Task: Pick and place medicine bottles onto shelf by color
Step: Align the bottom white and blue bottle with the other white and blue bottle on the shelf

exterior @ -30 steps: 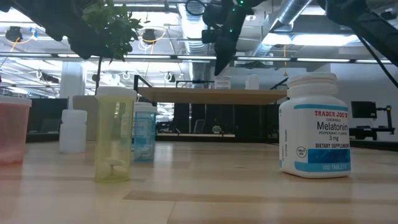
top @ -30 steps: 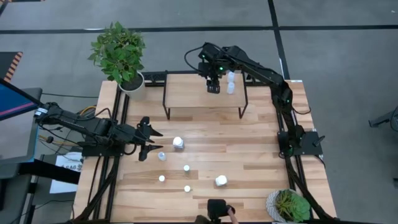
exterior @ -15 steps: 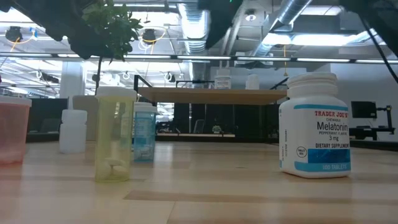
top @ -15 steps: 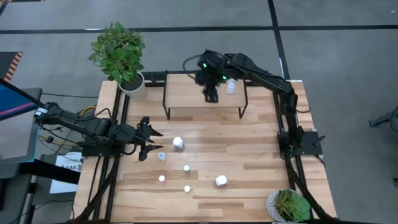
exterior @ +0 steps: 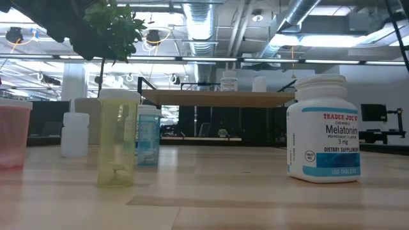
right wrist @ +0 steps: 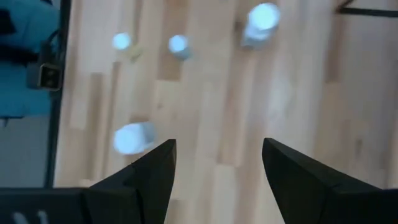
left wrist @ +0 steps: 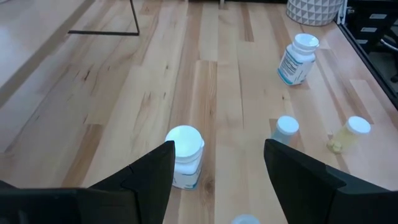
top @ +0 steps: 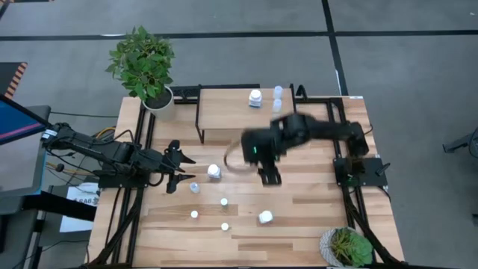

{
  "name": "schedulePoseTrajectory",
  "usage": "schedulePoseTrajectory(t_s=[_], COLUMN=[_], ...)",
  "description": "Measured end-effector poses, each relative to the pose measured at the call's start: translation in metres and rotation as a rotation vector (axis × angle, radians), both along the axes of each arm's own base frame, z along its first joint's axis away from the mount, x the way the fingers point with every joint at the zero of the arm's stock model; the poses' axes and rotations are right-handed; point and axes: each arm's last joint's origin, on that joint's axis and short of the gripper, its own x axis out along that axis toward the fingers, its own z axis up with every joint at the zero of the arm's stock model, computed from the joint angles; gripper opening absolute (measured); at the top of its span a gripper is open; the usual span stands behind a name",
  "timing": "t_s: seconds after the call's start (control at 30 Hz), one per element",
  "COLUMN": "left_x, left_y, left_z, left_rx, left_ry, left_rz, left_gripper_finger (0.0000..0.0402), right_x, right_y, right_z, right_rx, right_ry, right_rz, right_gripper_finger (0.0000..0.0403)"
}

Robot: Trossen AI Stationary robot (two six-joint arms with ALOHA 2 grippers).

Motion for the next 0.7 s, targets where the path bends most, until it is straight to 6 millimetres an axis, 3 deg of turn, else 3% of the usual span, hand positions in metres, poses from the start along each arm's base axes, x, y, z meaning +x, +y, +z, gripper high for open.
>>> schedulePoseTrajectory(t_s=[0.23,0.33,0.53,0.7], left_x=[0.000,0.000,0.000,0.000], left_y=[0.000,0.000,0.000,0.000], left_z=[0.000,0.000,0.000,0.000], left_rx=[-0.001,-0.001,0.003,0.005], left_ry=[-0.001,-0.002,-0.003,-0.003], left_rz=[0.000,0.000,-0.002,-0.003], left_gripper_finger=[0.0234,0.0234,0.0234,0.0234], right_x=[-0.012,-0.011,-0.011,-0.016], right_y=[0.078,0.104,0.131,0.142], right_z=[-0.034,-0.060,-0.105,-0.123], right_rx=[-0.118,-0.127,-0.095,-0.079], right_ry=[0.060,0.057,0.052,0.076], right_rz=[0.002,0.023,-0.030,-0.084], right_gripper_finger=[0.0260,0.0260,0.0260,0.0260])
